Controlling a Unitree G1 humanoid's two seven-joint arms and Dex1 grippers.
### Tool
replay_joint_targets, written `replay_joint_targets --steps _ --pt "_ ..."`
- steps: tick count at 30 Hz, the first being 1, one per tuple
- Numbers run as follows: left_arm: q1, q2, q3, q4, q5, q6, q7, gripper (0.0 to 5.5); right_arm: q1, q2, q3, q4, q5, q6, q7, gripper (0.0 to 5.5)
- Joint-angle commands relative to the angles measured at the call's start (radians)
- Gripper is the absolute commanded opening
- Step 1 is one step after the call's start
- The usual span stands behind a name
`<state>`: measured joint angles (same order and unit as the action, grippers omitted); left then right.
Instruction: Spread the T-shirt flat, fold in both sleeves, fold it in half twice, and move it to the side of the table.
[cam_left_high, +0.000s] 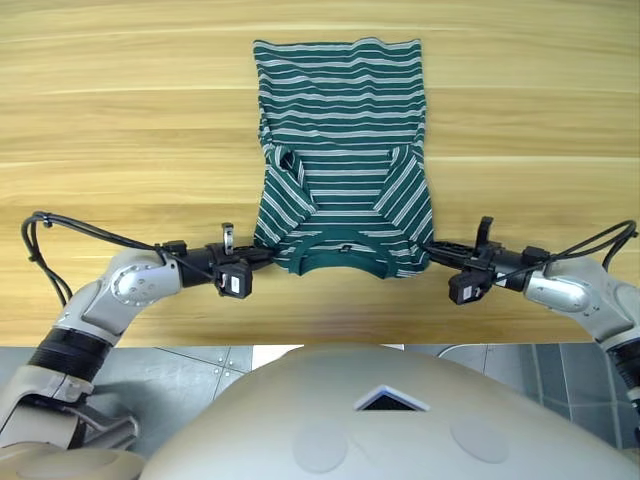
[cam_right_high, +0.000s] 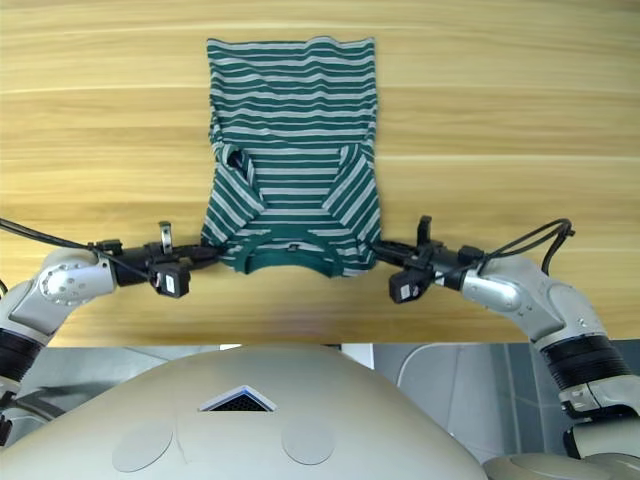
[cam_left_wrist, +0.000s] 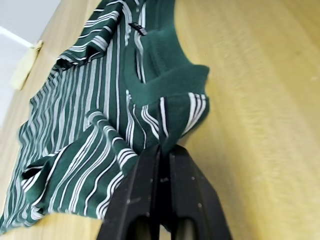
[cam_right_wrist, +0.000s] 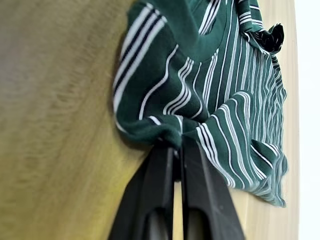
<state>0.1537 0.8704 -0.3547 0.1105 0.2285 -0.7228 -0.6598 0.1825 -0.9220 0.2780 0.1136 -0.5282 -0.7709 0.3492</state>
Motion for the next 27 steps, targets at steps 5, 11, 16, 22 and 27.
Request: replay_joint_targets --steps 5,11,16,22,27 --pt "0.015 -0.052 0.015 0.064 -0.029 -0.025 0.01 0.06 -0.018 0.057 -0.032 0.017 0.059 -0.006 -0.018 0.0" --pt "0.249 0.005 0.034 -0.174 -0.117 0.028 -0.016 0.06 0.196 0.005 -0.075 -0.118 0.17 0.035 0.053 0.0" --pt "0.418 0.045 0.137 -0.34 -0.152 0.064 0.011 0.06 0.319 -0.009 -0.157 -0.242 0.288 0.062 0.077 0.0" --pt "0.314 -0.035 0.218 -0.335 -0.265 0.104 0.041 0.06 0.229 0.05 -0.162 -0.293 0.412 0.103 0.113 0.0" --pt "0.103 -0.195 0.183 -0.195 -0.225 0.208 0.087 0.06 -0.024 0.213 -0.117 -0.198 0.419 0.202 0.099 0.0"
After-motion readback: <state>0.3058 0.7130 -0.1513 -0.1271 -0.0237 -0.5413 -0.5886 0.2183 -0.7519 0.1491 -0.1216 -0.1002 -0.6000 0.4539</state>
